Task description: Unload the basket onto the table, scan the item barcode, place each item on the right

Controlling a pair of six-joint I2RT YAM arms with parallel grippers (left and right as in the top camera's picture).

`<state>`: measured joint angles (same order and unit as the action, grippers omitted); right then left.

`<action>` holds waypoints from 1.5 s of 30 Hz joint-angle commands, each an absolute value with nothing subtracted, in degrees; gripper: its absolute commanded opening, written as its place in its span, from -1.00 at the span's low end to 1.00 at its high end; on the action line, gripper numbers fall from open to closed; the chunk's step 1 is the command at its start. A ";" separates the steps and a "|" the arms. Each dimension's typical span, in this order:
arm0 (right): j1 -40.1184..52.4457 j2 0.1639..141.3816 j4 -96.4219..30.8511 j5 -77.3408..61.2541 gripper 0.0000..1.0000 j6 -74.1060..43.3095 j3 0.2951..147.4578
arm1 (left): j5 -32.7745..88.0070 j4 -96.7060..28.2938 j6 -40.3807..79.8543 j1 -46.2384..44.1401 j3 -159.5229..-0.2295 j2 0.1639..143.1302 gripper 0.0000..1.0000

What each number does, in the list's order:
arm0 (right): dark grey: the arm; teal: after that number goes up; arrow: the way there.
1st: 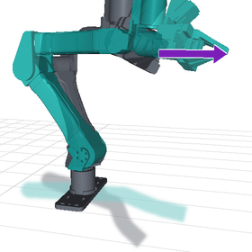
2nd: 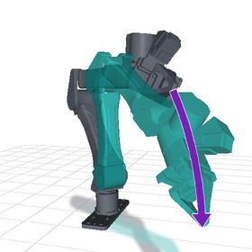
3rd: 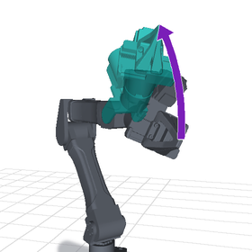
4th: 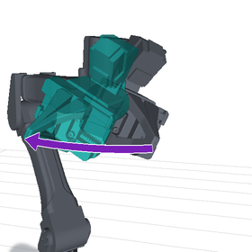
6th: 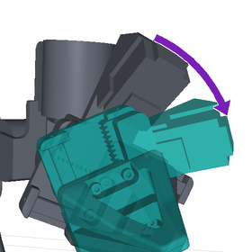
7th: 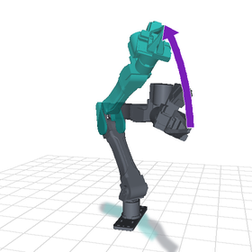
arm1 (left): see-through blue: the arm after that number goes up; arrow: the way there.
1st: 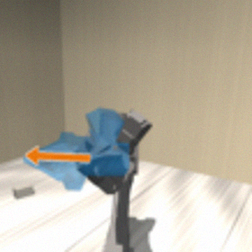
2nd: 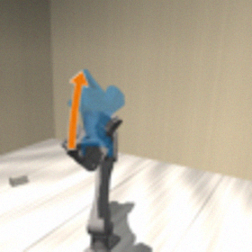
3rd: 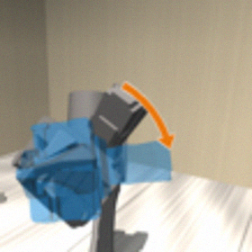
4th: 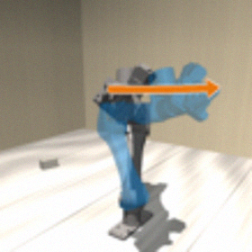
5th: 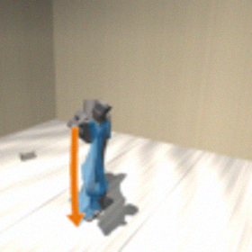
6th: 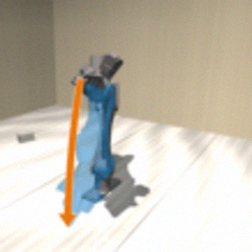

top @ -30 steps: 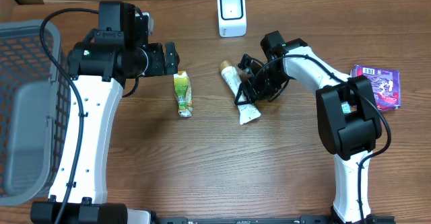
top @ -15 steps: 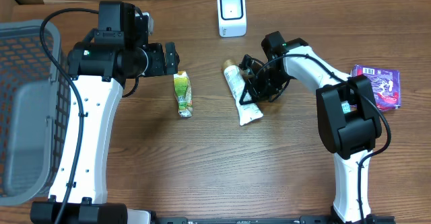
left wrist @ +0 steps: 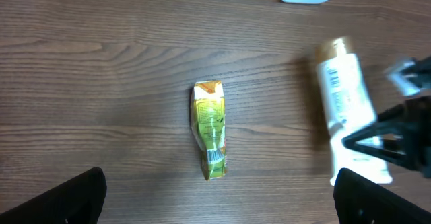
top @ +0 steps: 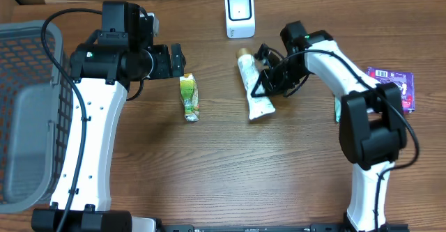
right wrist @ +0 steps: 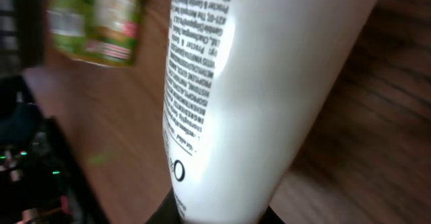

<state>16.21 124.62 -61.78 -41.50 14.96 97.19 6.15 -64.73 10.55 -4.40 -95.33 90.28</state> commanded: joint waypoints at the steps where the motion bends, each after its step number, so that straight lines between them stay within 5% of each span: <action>1: 14.13 116.68 -61.34 -53.65 -0.93 15.20 99.46 | 5.91 -64.51 10.31 -4.51 -95.72 90.74 0.99; 10: 11.75 103.63 -58.59 -64.07 -0.93 16.47 99.48 | 5.89 -64.51 10.28 -4.51 -95.72 90.76 0.99; 21: 12.21 95.46 -52.18 -61.19 -0.93 11.75 99.50 | 5.89 -64.51 10.28 -4.51 -95.72 90.76 0.99; 28: 17.93 95.46 -45.60 -38.11 -0.93 3.33 99.50 | 5.89 -64.51 10.28 -4.51 -95.72 90.76 1.00; 36: 25.85 97.17 -38.72 4.10 -0.92 2.76 99.37 | 5.89 -64.51 10.31 -4.51 -95.72 90.76 0.99; 45: 27.35 105.23 -30.48 18.90 -0.93 4.12 99.35 | 5.89 -64.51 10.31 -4.51 -95.72 90.76 0.99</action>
